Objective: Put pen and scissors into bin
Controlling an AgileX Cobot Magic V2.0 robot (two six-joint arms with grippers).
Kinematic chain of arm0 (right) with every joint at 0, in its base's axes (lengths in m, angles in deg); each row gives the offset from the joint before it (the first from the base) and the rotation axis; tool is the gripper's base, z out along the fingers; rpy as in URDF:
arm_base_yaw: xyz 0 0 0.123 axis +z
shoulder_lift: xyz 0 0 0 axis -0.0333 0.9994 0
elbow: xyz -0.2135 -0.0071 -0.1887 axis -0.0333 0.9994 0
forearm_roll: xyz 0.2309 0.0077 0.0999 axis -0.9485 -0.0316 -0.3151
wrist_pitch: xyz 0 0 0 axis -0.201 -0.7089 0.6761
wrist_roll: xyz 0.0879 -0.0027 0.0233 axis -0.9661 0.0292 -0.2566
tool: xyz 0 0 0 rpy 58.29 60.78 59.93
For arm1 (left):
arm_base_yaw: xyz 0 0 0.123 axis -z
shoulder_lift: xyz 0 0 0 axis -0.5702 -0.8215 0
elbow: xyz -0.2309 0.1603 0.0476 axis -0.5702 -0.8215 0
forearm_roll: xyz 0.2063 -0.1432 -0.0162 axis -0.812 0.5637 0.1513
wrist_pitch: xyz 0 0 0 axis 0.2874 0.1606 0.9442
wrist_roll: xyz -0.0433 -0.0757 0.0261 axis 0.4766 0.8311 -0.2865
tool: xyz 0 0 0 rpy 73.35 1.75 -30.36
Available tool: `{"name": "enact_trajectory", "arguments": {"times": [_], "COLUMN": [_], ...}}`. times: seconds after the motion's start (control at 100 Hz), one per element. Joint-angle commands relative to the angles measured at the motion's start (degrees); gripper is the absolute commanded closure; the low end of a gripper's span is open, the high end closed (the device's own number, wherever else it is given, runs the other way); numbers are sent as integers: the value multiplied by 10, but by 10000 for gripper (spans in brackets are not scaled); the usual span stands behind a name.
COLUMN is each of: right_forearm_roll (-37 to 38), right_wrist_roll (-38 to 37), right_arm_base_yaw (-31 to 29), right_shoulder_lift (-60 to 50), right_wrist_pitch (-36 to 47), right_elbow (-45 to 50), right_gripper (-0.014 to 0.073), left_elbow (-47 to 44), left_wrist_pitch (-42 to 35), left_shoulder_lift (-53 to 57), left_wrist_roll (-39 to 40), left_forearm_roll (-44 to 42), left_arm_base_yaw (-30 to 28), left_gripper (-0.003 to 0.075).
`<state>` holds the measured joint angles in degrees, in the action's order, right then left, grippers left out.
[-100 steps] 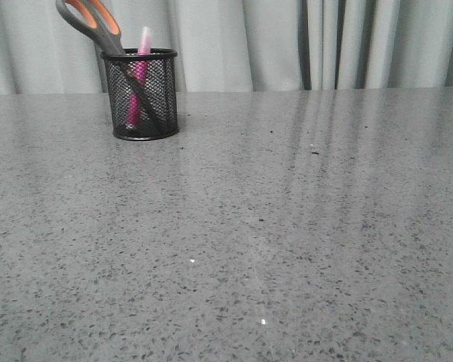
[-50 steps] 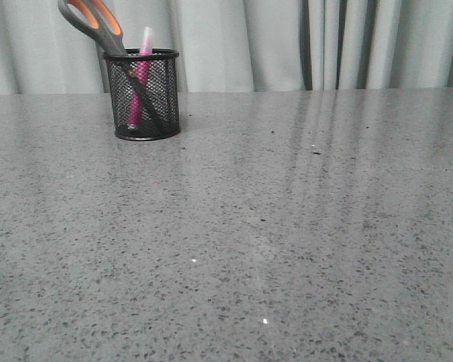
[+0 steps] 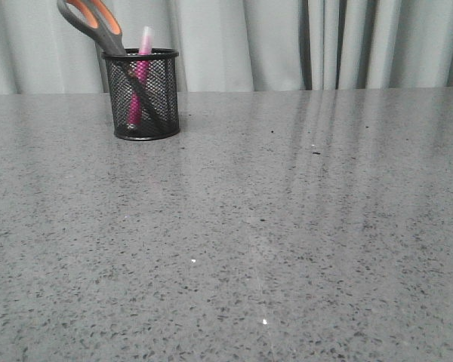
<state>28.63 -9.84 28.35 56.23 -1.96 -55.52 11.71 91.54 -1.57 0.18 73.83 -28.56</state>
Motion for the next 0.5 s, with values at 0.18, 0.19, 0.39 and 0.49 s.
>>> {"name": "enact_trajectory", "arguments": {"times": [0.18,0.19,0.39,0.49], "right_forearm_roll": [13,13,13,13], "right_wrist_roll": [6,6,6,6], "right_arm_base_yaw": [1,1,1,1], "right_shoulder_lift": [11,11,11,11], "right_wrist_pitch": [7,7,7,7], "right_elbow": [-15,-15,-15,-15], "right_gripper": [648,648,648,648], "left_elbow": [-24,-24,-24,-24], "left_wrist_pitch": [126,126,125,125], "left_shoulder_lift": [54,54,54,54], "left_wrist_roll": [10,10,10,10], "left_forearm_roll": [11,11,11,11], "left_arm_base_yaw": [-2,-2,-2,-2], "left_gripper": [739,739,739,739]}}
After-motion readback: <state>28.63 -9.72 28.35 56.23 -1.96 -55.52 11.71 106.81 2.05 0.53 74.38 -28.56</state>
